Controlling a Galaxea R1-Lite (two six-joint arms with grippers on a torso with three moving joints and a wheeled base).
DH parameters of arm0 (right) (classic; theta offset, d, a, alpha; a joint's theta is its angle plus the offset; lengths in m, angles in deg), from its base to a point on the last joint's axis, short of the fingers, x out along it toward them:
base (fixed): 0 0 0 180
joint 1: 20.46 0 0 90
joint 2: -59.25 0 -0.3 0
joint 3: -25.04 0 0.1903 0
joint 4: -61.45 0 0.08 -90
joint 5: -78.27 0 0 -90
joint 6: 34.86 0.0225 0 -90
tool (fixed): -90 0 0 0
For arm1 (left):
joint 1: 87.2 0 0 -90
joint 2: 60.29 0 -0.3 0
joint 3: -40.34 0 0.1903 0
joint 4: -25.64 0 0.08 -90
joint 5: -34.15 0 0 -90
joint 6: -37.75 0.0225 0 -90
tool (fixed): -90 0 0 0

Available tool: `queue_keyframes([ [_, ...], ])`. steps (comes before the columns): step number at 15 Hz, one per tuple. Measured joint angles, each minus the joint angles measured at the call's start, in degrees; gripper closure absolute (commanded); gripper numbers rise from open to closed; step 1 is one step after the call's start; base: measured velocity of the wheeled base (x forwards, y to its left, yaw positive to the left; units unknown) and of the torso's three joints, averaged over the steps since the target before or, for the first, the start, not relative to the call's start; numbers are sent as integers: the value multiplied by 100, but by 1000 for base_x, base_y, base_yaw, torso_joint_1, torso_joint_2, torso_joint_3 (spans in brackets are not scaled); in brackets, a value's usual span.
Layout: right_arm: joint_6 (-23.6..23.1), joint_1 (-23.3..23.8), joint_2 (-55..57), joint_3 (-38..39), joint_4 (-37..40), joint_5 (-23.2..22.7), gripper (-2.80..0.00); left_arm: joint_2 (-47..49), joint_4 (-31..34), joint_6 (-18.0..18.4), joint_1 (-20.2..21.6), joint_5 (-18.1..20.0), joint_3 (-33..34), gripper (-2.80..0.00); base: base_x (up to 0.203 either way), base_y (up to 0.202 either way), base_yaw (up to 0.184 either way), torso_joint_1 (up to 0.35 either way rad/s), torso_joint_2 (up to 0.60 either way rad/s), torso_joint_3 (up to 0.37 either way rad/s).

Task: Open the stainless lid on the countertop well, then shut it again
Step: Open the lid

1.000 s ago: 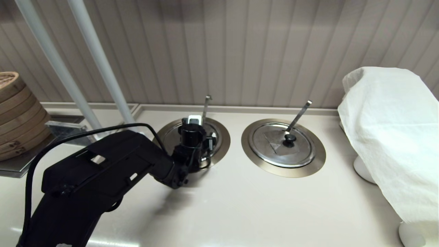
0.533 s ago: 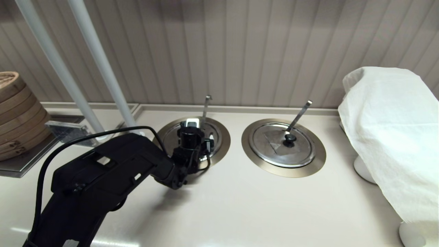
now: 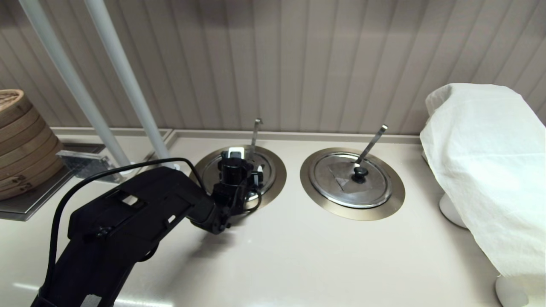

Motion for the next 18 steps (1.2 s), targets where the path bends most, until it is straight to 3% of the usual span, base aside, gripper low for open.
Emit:
queue_keyframes([
  [18, -2, 0, 0, 0, 0, -2, 0, -216, 36, -3, 52, -13, 77, -280, 0, 0, 0, 0, 0, 0],
])
